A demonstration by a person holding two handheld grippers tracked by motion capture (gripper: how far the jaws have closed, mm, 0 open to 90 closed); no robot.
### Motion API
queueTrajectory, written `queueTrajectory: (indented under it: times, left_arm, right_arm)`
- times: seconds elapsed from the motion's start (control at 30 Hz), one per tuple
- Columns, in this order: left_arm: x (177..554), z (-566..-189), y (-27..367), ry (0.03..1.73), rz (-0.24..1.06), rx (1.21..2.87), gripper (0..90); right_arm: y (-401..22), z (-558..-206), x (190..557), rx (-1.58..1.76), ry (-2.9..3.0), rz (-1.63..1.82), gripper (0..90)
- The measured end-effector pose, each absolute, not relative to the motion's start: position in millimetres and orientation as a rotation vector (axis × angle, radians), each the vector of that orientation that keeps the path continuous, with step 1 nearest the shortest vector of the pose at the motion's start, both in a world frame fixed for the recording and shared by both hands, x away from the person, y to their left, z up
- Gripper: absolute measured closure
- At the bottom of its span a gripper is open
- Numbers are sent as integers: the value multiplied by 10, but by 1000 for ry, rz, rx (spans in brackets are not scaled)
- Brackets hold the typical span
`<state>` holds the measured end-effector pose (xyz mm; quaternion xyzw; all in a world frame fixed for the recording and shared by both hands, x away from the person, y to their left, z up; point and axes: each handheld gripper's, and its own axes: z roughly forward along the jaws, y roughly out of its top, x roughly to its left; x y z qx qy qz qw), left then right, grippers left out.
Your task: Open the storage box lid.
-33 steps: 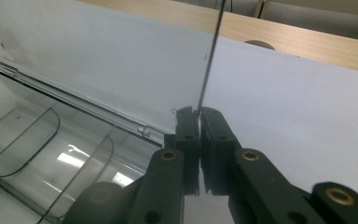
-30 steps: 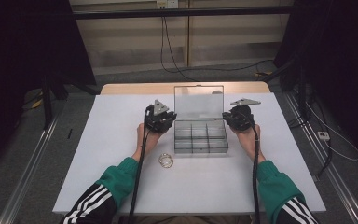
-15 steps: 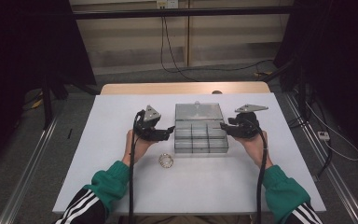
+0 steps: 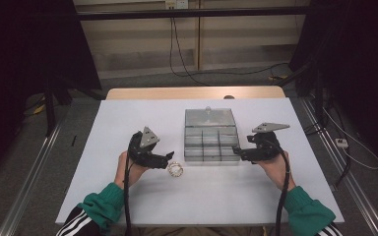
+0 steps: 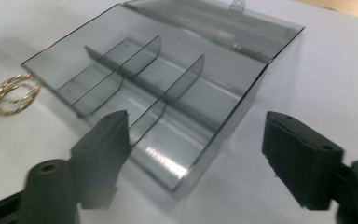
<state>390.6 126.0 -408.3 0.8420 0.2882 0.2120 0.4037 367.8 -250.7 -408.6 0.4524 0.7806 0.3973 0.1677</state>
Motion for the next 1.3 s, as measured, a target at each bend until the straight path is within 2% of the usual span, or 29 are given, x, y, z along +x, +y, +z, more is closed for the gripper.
queueTrajectory:
  times: [0.5,1.3]
  left_arm:
    - [3662,-4153,1319,703,521,2181,16]
    - [3604,-4159,1308,678,516,2192,1]
  right_arm:
    - [-2495,-4130,3270,1230,2306,1183,2]
    - [-2532,-4221,3028,1185,2368,1193,0]
